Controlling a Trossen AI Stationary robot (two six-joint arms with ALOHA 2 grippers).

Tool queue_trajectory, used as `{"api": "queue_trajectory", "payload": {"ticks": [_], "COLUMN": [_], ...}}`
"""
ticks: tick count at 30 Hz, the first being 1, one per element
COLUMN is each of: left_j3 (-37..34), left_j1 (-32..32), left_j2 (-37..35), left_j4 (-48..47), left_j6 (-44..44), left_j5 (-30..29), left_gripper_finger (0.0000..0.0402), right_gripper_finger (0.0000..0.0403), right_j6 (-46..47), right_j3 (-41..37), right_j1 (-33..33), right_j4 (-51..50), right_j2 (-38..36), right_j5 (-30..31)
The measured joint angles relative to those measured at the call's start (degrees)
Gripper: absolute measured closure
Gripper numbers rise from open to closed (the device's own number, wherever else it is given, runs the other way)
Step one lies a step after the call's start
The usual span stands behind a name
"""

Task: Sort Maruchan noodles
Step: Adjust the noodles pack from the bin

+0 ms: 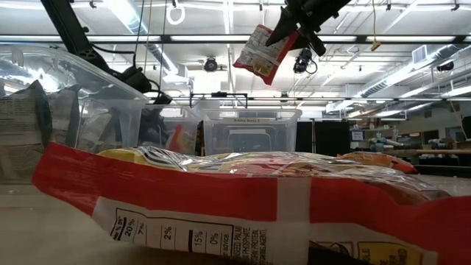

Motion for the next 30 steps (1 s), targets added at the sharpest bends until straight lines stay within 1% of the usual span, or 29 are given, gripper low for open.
{"api": "queue_trajectory", "payload": {"ticks": [8,14,18,22,26,30], "left_j3": [-0.03,1.90,3.43,5.13,5.86,5.86], "left_j1": [-1.29,-0.69,-0.03,0.12,0.07,0.07], "left_j2": [0.04,0.13,0.13,0.11,0.09,0.09], "left_j4": [0.20,0.43,0.45,0.47,0.64,-1.97], "left_j6": [-1.78,-1.91,-0.85,-0.47,-0.40,1.63], "left_j5": [-0.62,0.55,1.72,3.79,3.93,3.61], "left_gripper_finger": [0.0268,0.0199,0.0163,0.0147,0.0145,0.0145], "right_gripper_finger": [0.0275,0.0275,0.0275,0.0275,0.0275,0.0275], "right_j6": [-0.04,-0.04,-0.09,-0.07,-0.07,-0.09], "right_j3": [0.00,0.00,0.00,0.00,0.00,0.00], "right_j1": [0.00,0.00,0.00,0.13,0.15,0.15], "right_j4": [0.02,0.00,-0.01,0.00,0.00,0.02], "right_j2": [0.00,0.02,0.02,0.02,0.04,0.04], "right_j5": [0.08,0.12,0.23,1.90,3.03,3.07]}}
